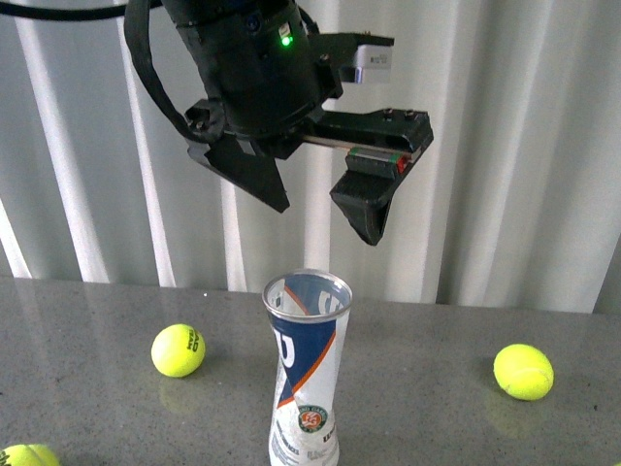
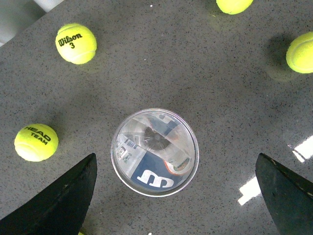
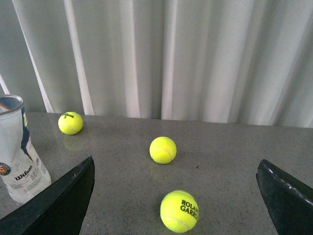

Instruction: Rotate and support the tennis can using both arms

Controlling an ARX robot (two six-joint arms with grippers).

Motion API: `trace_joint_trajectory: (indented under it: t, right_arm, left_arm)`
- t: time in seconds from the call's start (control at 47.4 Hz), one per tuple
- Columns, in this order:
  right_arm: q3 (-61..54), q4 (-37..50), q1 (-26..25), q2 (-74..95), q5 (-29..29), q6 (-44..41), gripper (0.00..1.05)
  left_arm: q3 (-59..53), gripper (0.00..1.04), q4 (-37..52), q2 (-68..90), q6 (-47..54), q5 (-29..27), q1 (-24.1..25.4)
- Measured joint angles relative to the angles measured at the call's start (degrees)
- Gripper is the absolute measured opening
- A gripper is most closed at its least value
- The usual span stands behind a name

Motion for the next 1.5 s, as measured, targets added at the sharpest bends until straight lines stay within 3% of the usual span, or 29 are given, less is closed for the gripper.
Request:
trace_joint_trajectory:
  t: [0.105, 0.169, 0.19, 0.253, 0.337, 0.38, 0.464, 0.696, 1.118, 1.371, 1.497]
  right_arm:
    - [0.0, 0.0, 0.0, 0.0, 0.0, 0.0, 0.98]
    - [0.0, 0.0, 0.0, 0.0, 0.0, 0.0, 0.98]
    - [0.0, 0.0, 0.0, 0.0, 0.0, 0.0, 0.98]
    - [0.0, 0.0, 0.0, 0.0, 0.0, 0.0, 0.98]
    - [0.0, 0.0, 0.0, 0.0, 0.2, 0.0, 0.98]
    - [0.0, 0.0, 0.0, 0.0, 0.2, 0.0, 0.98]
    - [0.0, 0.0, 0.0, 0.0, 0.0, 0.0, 0.98]
    - [0.0, 0.0, 0.0, 0.0, 0.0, 0.0, 0.98]
    - [0.0, 0.0, 0.0, 0.0, 0.0, 0.0, 0.98]
    - [0.0, 0.0, 0.0, 0.0, 0.0, 0.0, 0.98]
    - [0.0, 0.0, 0.0, 0.0, 0.0, 0.0, 0.98]
  left_arm:
    - [-0.9, 0.98, 0.8, 0.1, -0.6, -1.2, 0.0]
    - [-11.5, 0.88, 18.3, -4.1, -4.5, -13.9, -0.2]
    - [-13.7, 0.86, 21.4, -5.0, -5.2, -16.1, -0.2]
    - [-28.6, 0.75, 41.7, -11.4, -8.1, -25.0, 0.6]
    - [-46.5, 0.59, 69.7, -19.6, -10.3, -26.4, 3.4]
    - [-52.0, 0.52, 79.3, -22.2, -10.8, -25.6, 4.7]
    - [-60.5, 0.4, 88.9, -27.3, -11.4, -24.2, 7.3]
    - [-77.5, 0.04, 94.9, -35.8, -12.2, -19.1, 12.3]
    - [-93.0, 0.04, 96.4, -50.0, -12.4, -12.4, 19.1]
    - [-99.3, 0.04, 92.3, -60.3, -12.4, -9.4, 22.3]
    - [-101.1, 0.04, 89.6, -64.7, -12.4, -4.7, 26.2]
